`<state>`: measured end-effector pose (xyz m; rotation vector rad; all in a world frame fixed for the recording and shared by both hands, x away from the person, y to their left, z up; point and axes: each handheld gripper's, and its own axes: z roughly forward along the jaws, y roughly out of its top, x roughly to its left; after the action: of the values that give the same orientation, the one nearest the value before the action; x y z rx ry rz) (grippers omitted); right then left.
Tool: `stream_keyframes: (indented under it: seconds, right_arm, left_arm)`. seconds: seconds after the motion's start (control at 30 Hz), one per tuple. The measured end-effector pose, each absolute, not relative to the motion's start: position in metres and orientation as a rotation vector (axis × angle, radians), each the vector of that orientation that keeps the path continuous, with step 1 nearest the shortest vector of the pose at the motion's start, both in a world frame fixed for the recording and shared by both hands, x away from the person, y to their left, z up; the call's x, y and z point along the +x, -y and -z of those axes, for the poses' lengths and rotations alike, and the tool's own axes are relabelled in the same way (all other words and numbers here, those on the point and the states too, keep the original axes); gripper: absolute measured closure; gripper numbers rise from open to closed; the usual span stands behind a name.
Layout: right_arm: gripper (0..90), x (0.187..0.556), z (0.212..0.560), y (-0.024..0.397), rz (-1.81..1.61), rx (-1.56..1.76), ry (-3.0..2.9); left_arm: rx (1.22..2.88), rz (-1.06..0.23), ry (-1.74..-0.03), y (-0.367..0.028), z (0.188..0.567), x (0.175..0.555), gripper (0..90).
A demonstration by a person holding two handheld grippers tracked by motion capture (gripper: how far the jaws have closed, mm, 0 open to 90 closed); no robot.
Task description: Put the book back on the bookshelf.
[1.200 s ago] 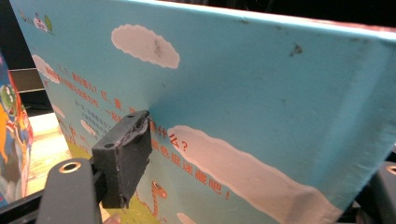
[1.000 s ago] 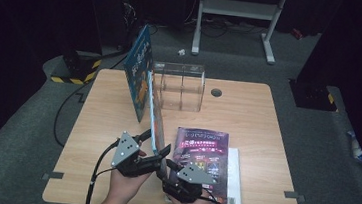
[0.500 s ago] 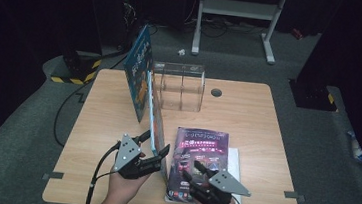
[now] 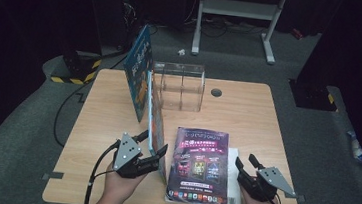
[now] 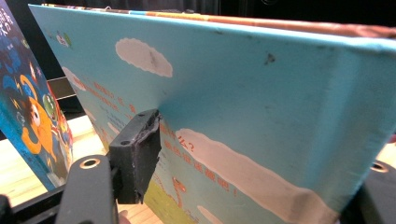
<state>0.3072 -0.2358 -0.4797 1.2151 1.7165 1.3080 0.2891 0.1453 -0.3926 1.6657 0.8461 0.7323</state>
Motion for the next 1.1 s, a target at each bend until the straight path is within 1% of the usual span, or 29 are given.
stream_keyframes:
  seconds: [0.13,0.23,0.5,0.77,1.1]
  right_arm:
    - [46.6,0.31,0.489,0.246,-1.226,1.213,-1.735]
    - [44.9,0.315,0.494,0.253,-1.201,1.244,-1.733]
    - [44.9,0.319,0.498,0.264,-1.189,1.286,-1.723]
    - [45.3,0.32,0.502,0.26,-1.195,1.274,-1.742]
    - [45.5,0.32,0.504,0.263,-1.211,1.294,-1.742]
  left_arm:
    - [1.685,-0.737,-0.839,-0.149,0.39,0.289,34.3]
    - [1.699,-0.742,-0.836,-0.152,0.389,0.289,37.2]
    - [1.702,-0.74,-0.838,-0.164,0.387,0.287,47.0]
    - [1.717,-0.779,-0.839,-0.176,0.386,0.285,49.9]
    - [1.722,-0.77,-0.865,-0.194,0.384,0.289,59.7]
